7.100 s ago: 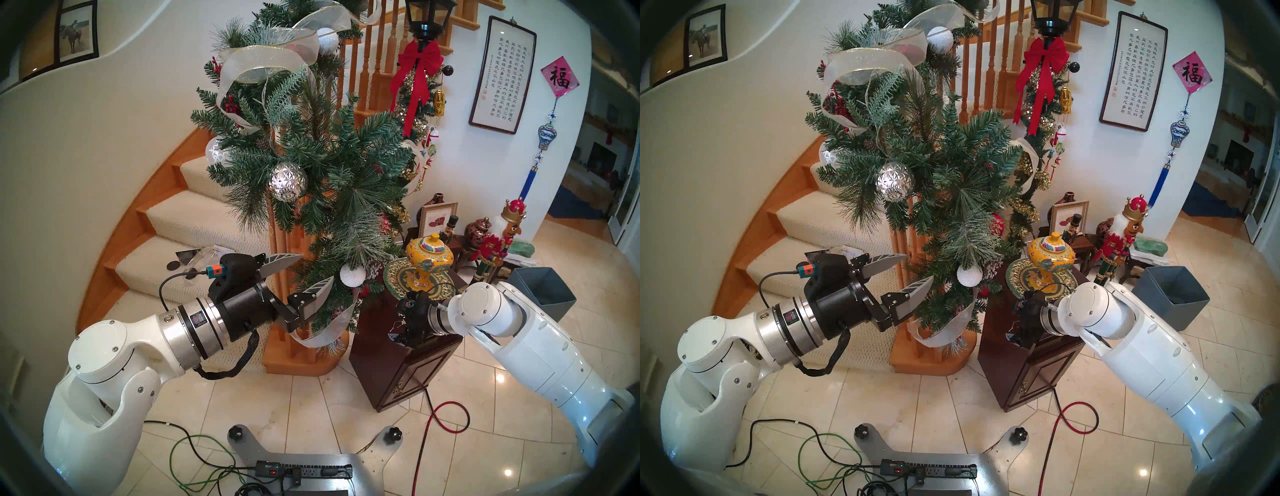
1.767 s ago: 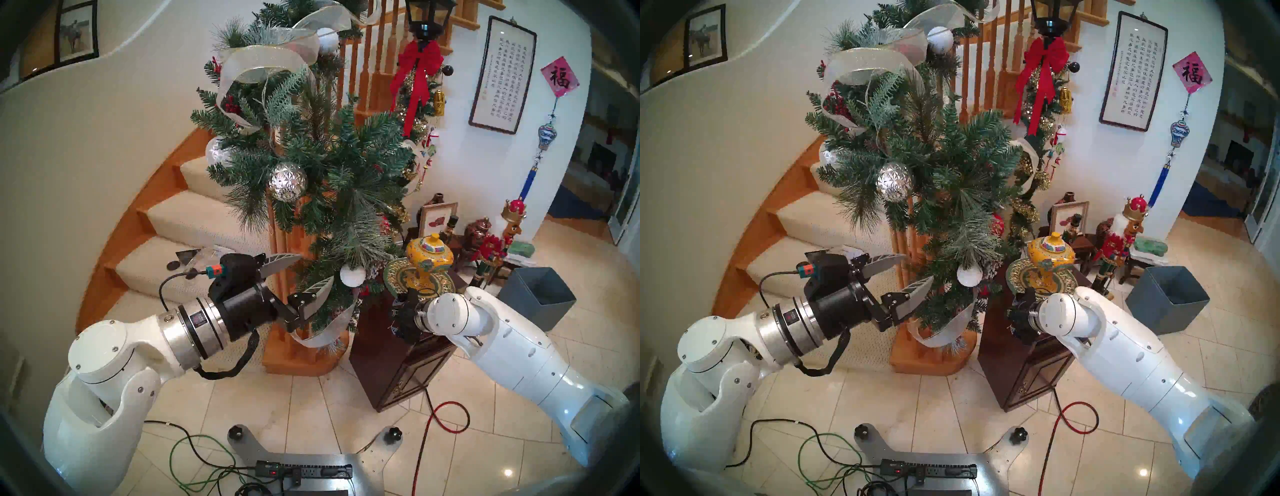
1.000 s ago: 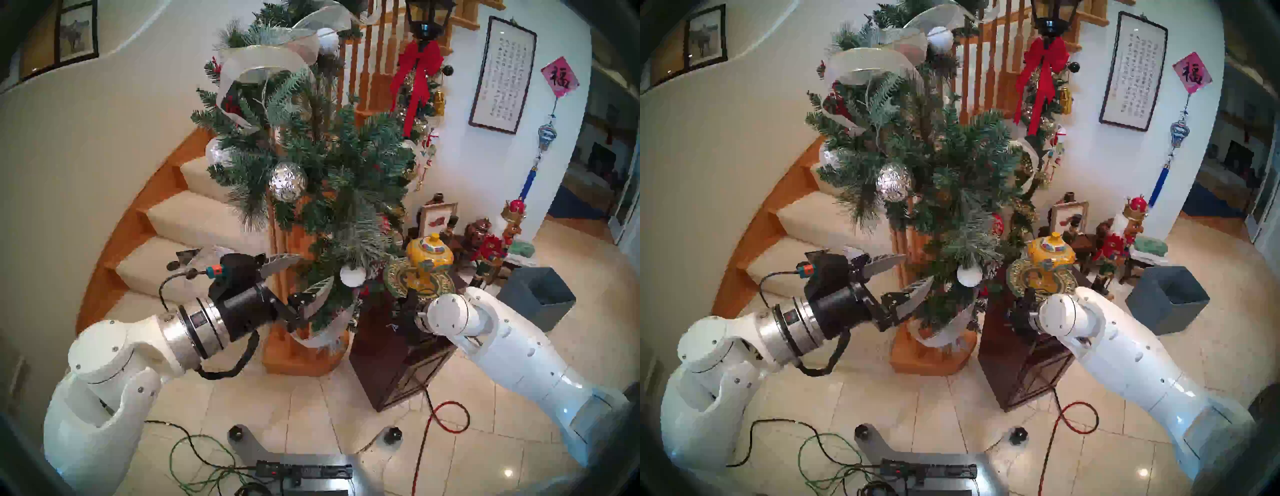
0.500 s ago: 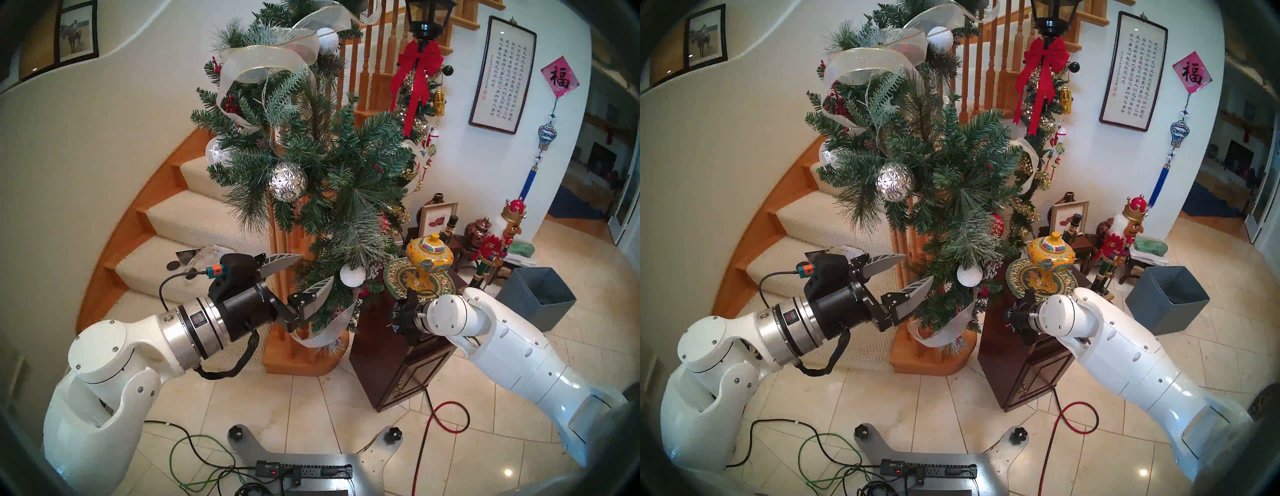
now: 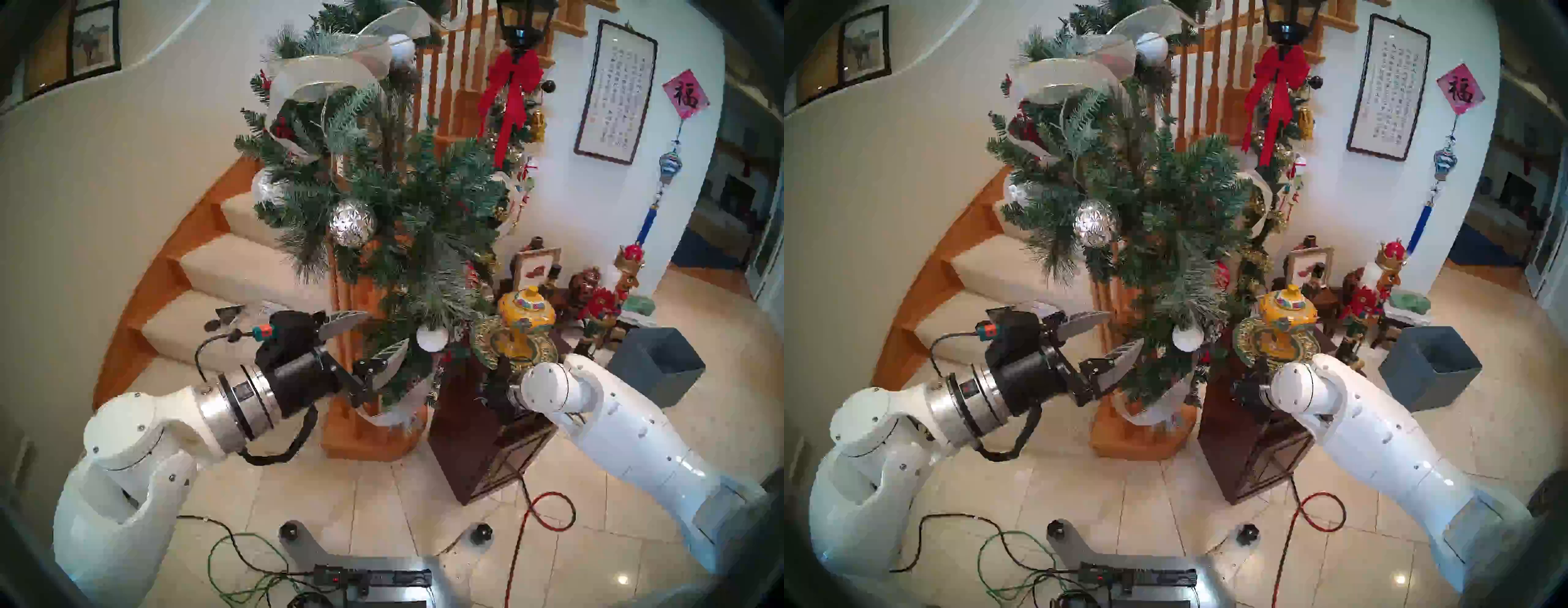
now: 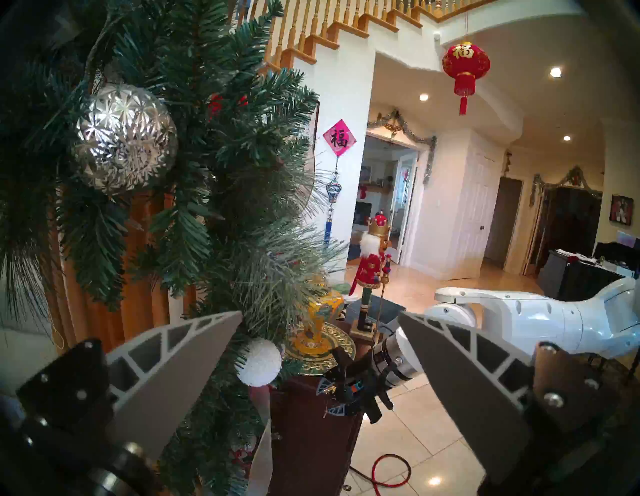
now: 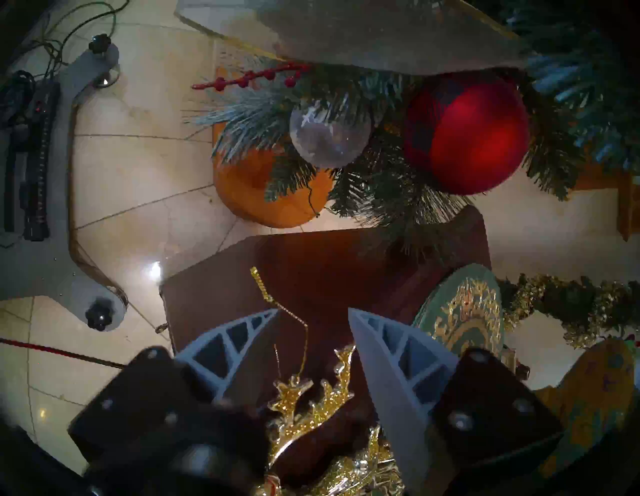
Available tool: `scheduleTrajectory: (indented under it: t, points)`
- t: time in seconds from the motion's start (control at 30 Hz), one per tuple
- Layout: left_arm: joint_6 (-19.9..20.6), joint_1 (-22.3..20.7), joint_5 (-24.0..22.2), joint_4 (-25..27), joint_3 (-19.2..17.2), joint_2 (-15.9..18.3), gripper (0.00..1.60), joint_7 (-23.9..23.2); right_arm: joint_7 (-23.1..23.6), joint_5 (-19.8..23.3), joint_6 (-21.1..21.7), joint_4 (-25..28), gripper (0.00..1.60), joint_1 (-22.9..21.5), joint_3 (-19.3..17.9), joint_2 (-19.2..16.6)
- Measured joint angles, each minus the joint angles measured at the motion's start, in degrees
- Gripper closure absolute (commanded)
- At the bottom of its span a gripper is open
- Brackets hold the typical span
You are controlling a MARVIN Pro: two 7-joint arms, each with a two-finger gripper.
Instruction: Hang the ornament onto the Christmas-tree-style decoration
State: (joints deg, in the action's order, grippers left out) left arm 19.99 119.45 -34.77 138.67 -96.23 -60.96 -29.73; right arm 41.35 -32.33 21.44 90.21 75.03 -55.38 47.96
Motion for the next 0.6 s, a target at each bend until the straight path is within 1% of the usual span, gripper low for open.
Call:
scheduleTrajectory:
  t: [0.3, 0.47, 0.6]
  points:
    - [0.0, 0.0, 0.0, 0.0, 0.0, 0.0, 0.00, 0.0, 0.0, -0.4, -0.4, -0.4, 0.77, -0.3, 0.0, 0.5]
    - [0.0, 0.0, 0.0, 0.0, 0.0, 0.0, 0.00, 0.0, 0.1, -0.5, -0.5, -0.4, 0.85, -0.4, 0.0, 0.7]
    - [0.0, 0.0, 0.0, 0.0, 0.0, 0.0, 0.00, 0.0, 0.1, -0.6, -0.6, -0.4, 0.88, -0.4, 0.0, 0.7]
